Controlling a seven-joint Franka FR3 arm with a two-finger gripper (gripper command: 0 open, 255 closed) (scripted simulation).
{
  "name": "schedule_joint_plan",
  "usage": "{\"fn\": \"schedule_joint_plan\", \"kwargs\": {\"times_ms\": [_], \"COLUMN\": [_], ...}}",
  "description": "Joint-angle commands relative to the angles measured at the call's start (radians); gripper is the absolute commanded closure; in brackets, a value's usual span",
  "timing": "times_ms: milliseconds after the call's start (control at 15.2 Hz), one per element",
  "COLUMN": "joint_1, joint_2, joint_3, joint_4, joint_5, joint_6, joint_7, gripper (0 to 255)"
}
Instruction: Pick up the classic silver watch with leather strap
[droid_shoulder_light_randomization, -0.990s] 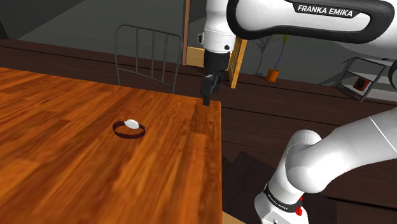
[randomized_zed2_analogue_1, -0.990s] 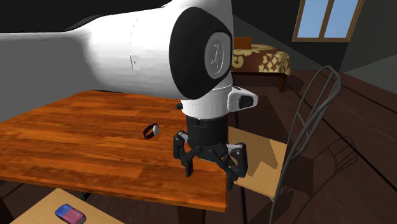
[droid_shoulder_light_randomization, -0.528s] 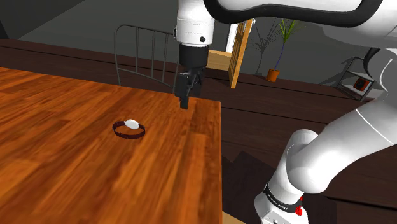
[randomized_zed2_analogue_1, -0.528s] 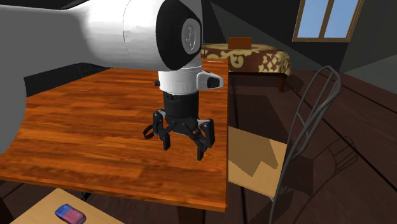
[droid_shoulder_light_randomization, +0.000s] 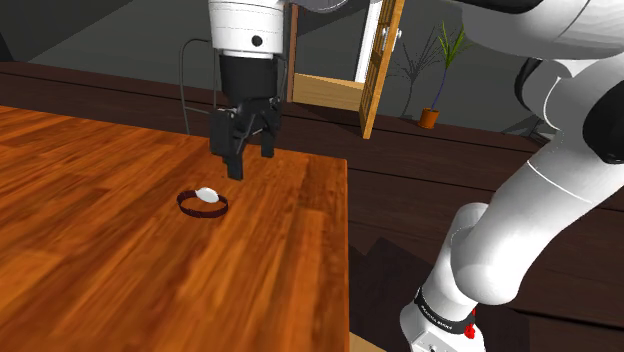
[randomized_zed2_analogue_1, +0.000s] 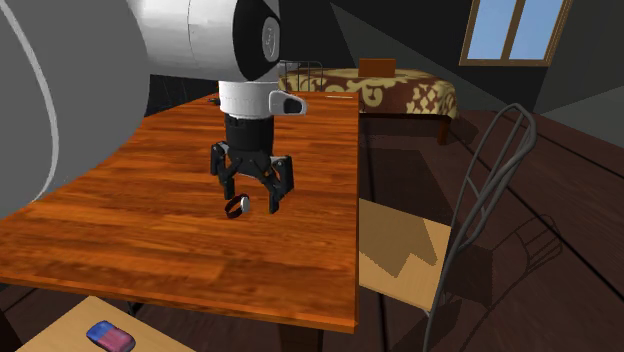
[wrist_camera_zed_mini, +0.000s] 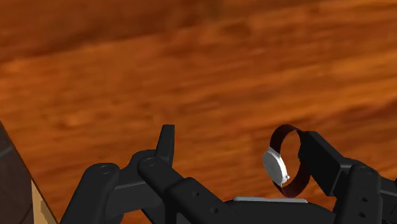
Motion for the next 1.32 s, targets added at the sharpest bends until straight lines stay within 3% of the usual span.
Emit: {"fn": "schedule_joint_plan", "kwargs": {"times_ms": [0, 198, 792, 858, 1254], "joint_1": [0.011, 0.032, 0.031, 0.031, 0.031], "joint_2": [0.062, 0.146, 0.111, 0.111, 0.113], "joint_3": [0.027, 0.063, 0.058, 0.058, 0.059], "joint_4": [0.075, 0.176, 0.036, 0.036, 0.038], "joint_5": [-0.001, -0.012, 0.002, 0.002, 0.001], "joint_6": [-0.013, -0.032, 0.074, 0.074, 0.074], "joint_7": [0.040, 0.095, 0.072, 0.072, 0.073], "gripper": [0, 0, 0, 255, 255]}}
